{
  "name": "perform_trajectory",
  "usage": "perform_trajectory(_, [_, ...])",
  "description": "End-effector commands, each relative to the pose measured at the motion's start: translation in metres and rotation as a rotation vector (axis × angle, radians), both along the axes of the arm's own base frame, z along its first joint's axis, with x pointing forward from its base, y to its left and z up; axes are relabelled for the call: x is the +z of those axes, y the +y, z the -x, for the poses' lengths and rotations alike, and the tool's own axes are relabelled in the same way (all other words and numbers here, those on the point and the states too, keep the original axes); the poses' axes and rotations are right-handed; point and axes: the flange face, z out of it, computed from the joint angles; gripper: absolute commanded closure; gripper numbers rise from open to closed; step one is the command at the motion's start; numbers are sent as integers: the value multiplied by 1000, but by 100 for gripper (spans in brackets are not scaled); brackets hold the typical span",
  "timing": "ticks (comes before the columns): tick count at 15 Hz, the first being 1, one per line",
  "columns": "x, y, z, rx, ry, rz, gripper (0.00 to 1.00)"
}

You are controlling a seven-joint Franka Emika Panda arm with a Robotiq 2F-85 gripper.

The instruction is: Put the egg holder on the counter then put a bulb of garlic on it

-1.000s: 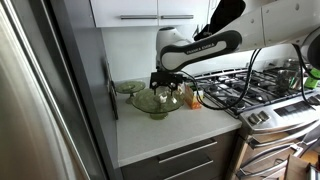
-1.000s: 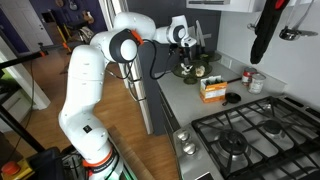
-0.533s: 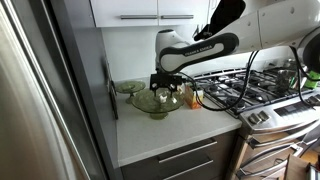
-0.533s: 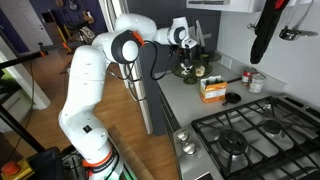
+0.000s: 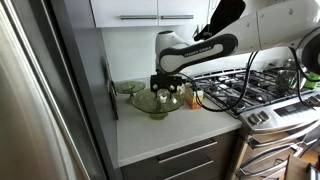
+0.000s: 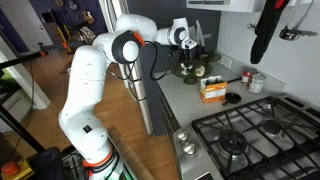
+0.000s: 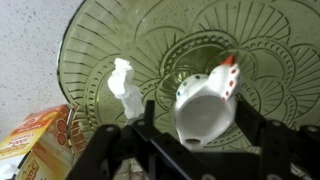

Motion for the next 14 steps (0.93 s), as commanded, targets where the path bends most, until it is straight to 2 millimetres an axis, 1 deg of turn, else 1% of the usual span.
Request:
perform_trajectory(1, [0,1,-3,-19,18,-16,34])
perform_trajectory(2, [1,0,-3,-20,16,-17,34])
perform_trajectory(4, [3,0,-3,-24,13,-19,42])
perform_trajectory(5, [4,-1,-4,-25,11,-20,38])
perform_trajectory(7, [5,-2,-4,-26,10,-22,42])
perform_trajectory(8, [6,-2,-5,-28,8,-22,46])
perform_trajectory(10, [6,-3,-5,-31,8,-23,51])
perform_trajectory(12, [6,-5,-5,-33,9,-22,51])
perform_trajectory(13, [6,-5,-5,-35,9,-21,54])
perform_trajectory(14, [6,-6,-5,-36,9,-22,62])
